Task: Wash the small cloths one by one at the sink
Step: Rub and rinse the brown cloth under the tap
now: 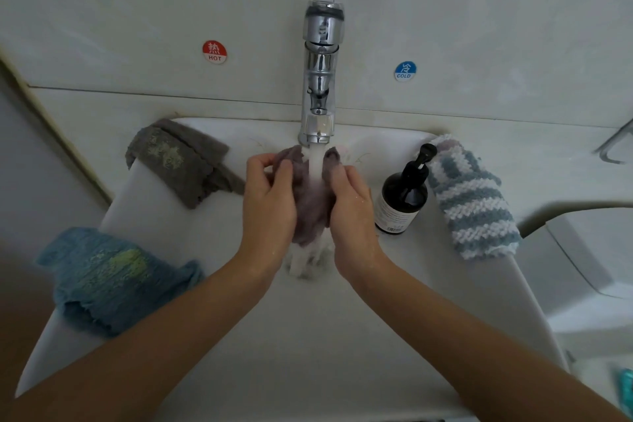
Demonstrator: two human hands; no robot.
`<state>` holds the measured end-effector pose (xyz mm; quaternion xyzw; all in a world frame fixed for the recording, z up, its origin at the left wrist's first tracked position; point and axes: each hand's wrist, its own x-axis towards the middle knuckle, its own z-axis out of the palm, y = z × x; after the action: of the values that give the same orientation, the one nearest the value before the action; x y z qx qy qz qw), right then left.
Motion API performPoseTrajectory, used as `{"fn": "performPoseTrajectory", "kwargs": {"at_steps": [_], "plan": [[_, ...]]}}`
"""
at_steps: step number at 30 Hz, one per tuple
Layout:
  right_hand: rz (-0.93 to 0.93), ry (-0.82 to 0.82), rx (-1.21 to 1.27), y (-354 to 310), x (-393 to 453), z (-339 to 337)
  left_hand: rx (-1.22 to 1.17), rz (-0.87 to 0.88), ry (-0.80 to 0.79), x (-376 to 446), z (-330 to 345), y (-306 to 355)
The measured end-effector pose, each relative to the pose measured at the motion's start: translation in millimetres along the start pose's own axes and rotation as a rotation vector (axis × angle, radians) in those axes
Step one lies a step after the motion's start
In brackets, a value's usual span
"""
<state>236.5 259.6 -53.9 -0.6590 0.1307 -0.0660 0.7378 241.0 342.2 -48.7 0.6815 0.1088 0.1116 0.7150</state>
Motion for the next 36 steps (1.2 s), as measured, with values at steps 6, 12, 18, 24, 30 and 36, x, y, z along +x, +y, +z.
{"fn": "performPoseTrajectory", "kwargs": {"at_steps": [6,12,18,24,30,36], "plan": [[0.033,-0.016,0.095,-3,5,-3,0.046,-0.055,-0.123,-14,8,-1],[0.029,-0.079,0.029,-1,-4,5,0.039,-0.009,-0.021,-14,10,-4],[-0.110,-0.078,-0.188,6,1,7,0.122,0.052,0.017,-17,16,-3],[-0.137,-0.071,-0.322,6,5,7,0.047,0.003,0.012,-17,15,-6],[-0.099,-0.056,-0.155,-7,4,3,0.004,-0.196,-0.040,-13,12,2],[-0.025,-0.268,-0.150,-18,8,-6,0.037,-0.121,-0.116,3,2,2]]}}
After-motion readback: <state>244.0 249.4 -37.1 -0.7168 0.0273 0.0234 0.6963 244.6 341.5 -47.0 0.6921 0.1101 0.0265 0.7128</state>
